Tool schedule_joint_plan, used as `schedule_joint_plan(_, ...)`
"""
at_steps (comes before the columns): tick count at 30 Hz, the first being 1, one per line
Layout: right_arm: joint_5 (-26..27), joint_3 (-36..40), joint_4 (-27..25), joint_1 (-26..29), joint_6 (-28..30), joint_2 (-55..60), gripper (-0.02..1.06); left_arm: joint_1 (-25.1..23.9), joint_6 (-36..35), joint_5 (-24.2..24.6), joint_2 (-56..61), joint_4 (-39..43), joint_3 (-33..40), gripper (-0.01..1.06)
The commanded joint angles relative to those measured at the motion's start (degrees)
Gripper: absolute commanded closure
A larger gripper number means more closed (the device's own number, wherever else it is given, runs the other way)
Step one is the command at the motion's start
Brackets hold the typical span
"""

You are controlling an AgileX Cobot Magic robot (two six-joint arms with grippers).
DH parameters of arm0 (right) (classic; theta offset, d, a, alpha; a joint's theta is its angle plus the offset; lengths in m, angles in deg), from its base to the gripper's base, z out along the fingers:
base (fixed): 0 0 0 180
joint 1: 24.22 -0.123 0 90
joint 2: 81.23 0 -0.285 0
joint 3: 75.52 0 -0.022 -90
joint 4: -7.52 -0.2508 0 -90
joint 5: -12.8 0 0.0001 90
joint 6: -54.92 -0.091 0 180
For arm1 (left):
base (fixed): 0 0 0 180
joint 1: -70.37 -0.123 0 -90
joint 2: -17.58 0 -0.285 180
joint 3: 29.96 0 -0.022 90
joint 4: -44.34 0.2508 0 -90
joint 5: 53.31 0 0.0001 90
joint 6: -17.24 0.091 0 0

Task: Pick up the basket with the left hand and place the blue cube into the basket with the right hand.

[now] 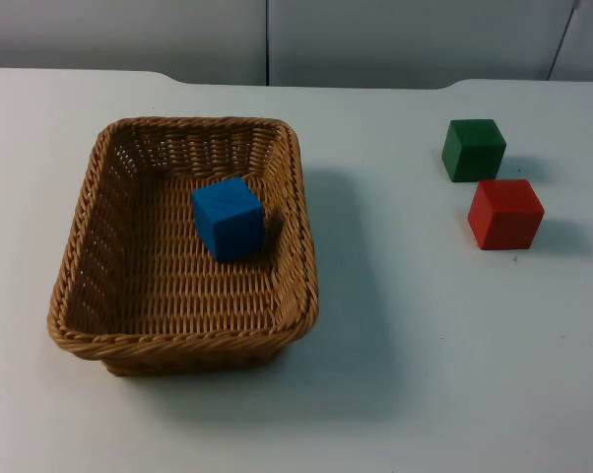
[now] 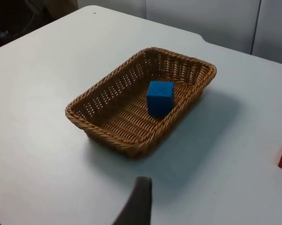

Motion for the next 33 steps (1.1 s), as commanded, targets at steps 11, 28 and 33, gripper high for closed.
schedule_joint_plan(11, 0.7, 0.2, 0.3, -0.1, 0.6, -0.3, 0.23, -0.2, -4.4, 5.5, 10.2, 8.4, 4.4, 0.36)
schedule_joint_plan(28, 0.7, 0.2, 0.6, -0.1, 0.6, -0.3, 0.23, -0.2, -5.3, 9.1, 10.2, 10.6, 5.9, 0.36)
schedule_joint_plan(33, 0.8, 0.2, 0.1, -0.1, 1.0, -0.3, 0.23, -0.2, -5.3, 9.1, 10.2, 10.6, 5.9, 0.36)
